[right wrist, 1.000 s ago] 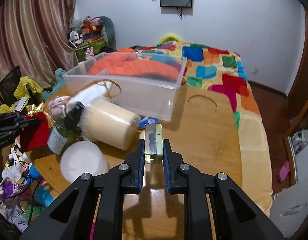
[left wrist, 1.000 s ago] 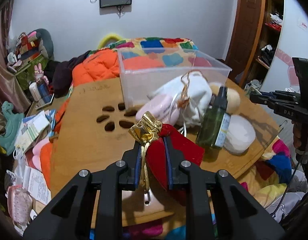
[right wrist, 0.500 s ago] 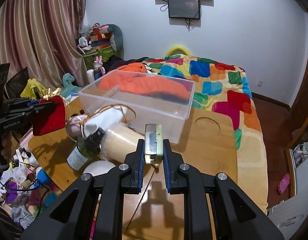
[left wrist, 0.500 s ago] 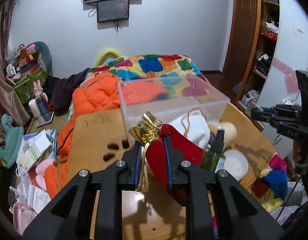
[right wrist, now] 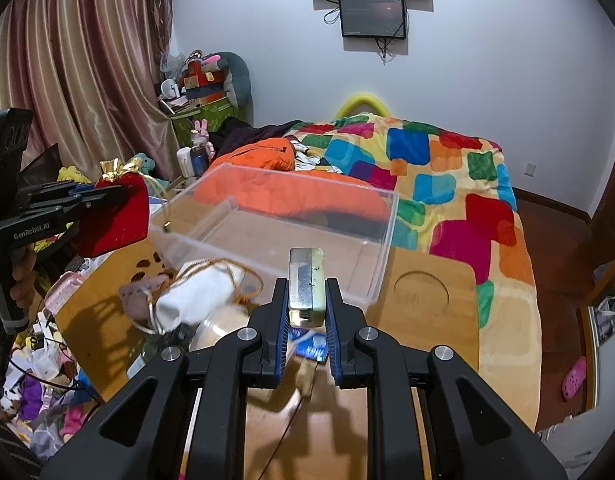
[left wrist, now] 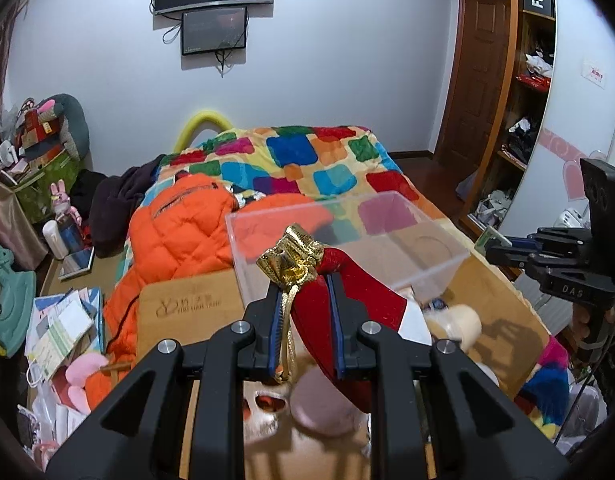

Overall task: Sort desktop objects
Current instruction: 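Carry the red pouch with the left gripper over the clear bin while the right carries the block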

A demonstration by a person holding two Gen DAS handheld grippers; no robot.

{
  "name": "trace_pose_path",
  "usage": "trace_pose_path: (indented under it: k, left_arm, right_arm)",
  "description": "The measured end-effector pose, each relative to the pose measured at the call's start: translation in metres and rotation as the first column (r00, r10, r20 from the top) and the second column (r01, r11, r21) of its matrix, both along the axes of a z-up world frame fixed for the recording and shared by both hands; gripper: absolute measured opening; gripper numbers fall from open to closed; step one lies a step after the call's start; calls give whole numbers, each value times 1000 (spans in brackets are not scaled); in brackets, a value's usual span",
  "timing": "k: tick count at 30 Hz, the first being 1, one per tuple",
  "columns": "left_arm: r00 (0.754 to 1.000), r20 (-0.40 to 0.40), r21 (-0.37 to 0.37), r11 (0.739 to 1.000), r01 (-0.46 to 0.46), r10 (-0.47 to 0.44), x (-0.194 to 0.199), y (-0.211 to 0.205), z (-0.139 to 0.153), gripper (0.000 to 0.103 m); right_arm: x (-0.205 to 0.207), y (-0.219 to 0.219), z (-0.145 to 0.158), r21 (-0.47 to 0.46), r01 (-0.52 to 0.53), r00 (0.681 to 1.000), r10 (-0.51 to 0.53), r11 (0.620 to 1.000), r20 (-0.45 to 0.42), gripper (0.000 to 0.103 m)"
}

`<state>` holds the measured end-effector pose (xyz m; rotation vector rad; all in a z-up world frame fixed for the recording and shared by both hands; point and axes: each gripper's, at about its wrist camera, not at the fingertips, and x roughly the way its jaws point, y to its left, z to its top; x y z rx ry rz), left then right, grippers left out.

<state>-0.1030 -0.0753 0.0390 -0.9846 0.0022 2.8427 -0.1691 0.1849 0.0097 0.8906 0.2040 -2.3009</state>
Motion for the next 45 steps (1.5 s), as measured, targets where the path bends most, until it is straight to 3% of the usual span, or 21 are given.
trace_pose_path:
  k: [8, 23, 45]
  left_arm:
    - [1000, -2, -29, 999, 18, -18, -38, 6, 1, 20]
    - [996, 77, -30, 998, 53, -51, -93, 8, -33, 20]
    - [973, 211, -55, 993, 106, -92, -132, 14, -70, 20]
  right_arm:
    - [-34, -18, 2, -10, -21, 1000, 21, 1000, 22, 15]
    - [-84, -47, -15, 20, -46, 997, 45, 999, 55, 15]
    - [-116, -89, -52, 121, -164, 971, 138, 979, 197, 15]
